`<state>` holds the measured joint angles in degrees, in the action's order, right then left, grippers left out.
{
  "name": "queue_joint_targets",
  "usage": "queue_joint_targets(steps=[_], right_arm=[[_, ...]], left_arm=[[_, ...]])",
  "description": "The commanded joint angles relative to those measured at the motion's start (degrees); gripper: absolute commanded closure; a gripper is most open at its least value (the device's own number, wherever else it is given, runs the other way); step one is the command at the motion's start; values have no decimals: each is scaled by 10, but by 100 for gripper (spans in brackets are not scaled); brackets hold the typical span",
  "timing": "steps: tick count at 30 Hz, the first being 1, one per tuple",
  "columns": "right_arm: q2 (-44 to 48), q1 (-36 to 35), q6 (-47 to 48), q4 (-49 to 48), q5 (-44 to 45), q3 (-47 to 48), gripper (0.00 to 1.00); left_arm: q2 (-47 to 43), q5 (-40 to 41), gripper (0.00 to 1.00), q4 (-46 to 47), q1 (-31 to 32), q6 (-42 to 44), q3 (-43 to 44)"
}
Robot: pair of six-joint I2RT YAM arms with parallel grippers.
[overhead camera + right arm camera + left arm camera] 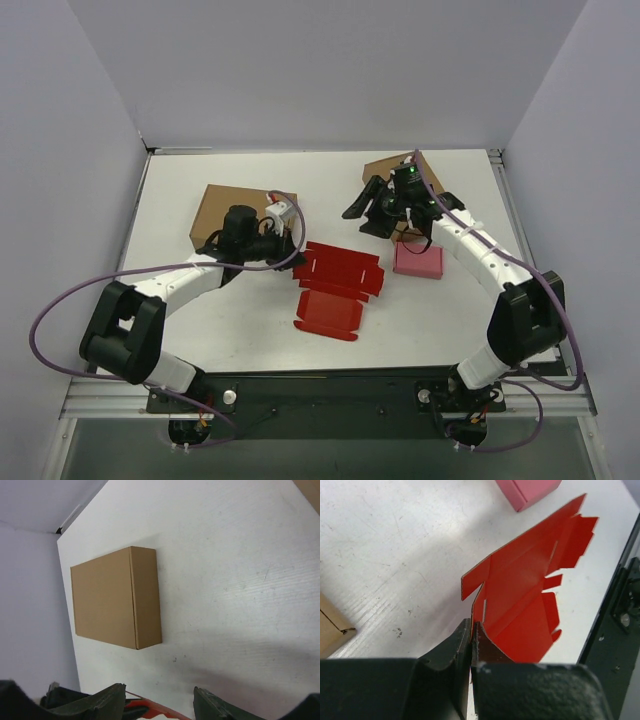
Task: Fold the paper box
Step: Fold the paper box at the center of the board.
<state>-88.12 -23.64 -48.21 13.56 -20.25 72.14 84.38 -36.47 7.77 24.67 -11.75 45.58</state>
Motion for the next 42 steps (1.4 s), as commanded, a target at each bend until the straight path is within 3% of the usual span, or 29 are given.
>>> queue_joint_targets(steps=[1, 10, 23, 35, 42], right_arm=[[-16, -1, -181, 20, -24, 20, 45], [21, -22, -299, 50, -15, -10, 46], [-18, -57, -426, 48, -59, -17, 44], [-46, -53, -465, 33, -30, -56, 43], [-57, -44, -473, 30, -27, -69, 48]], left_arm=[[-22, 63, 100, -58, 20, 83, 35], [-33, 181, 100, -109, 50, 138, 50], [-68, 277, 100, -71, 71, 121, 26], [-95, 263, 100, -29, 74, 110, -5], [-110, 250, 100, -17, 78, 114, -21]])
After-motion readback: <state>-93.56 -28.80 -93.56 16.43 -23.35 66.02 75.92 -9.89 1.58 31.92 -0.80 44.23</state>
